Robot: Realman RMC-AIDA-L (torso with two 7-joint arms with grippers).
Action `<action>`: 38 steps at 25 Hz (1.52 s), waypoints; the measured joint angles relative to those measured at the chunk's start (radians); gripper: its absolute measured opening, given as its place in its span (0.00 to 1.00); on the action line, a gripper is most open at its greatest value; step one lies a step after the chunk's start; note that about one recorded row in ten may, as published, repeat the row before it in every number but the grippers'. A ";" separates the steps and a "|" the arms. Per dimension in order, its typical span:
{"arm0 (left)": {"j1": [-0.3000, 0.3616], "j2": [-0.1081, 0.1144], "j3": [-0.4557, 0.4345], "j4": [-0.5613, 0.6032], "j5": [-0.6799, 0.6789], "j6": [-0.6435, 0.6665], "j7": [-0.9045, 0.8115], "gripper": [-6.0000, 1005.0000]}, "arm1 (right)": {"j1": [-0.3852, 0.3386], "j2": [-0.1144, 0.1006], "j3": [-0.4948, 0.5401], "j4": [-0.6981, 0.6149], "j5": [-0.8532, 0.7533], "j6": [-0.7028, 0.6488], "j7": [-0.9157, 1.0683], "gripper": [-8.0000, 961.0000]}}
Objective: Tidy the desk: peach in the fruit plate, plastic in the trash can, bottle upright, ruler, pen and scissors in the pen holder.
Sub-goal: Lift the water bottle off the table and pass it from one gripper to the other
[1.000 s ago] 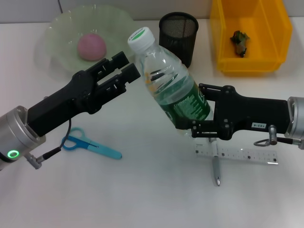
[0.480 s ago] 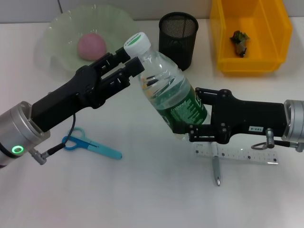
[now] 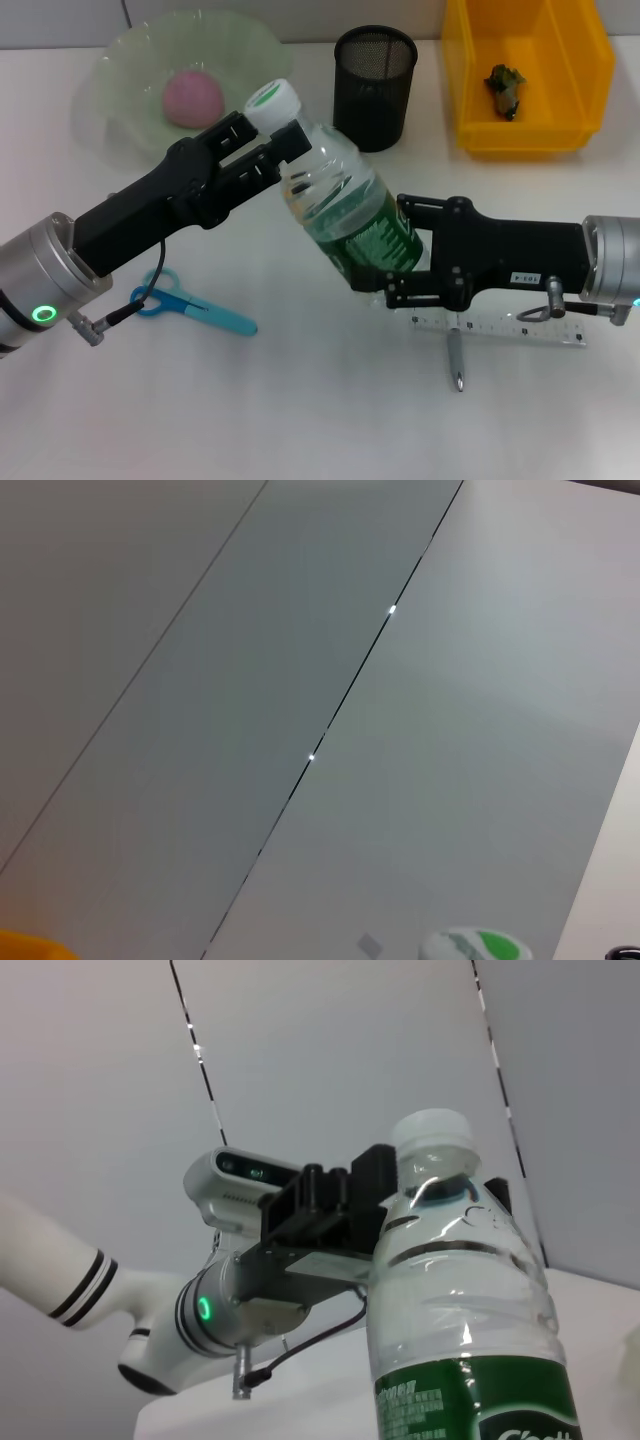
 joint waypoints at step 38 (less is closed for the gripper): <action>-0.001 0.000 0.000 -0.011 0.001 -0.002 0.009 0.69 | 0.010 0.001 -0.022 0.026 0.007 0.011 -0.001 0.81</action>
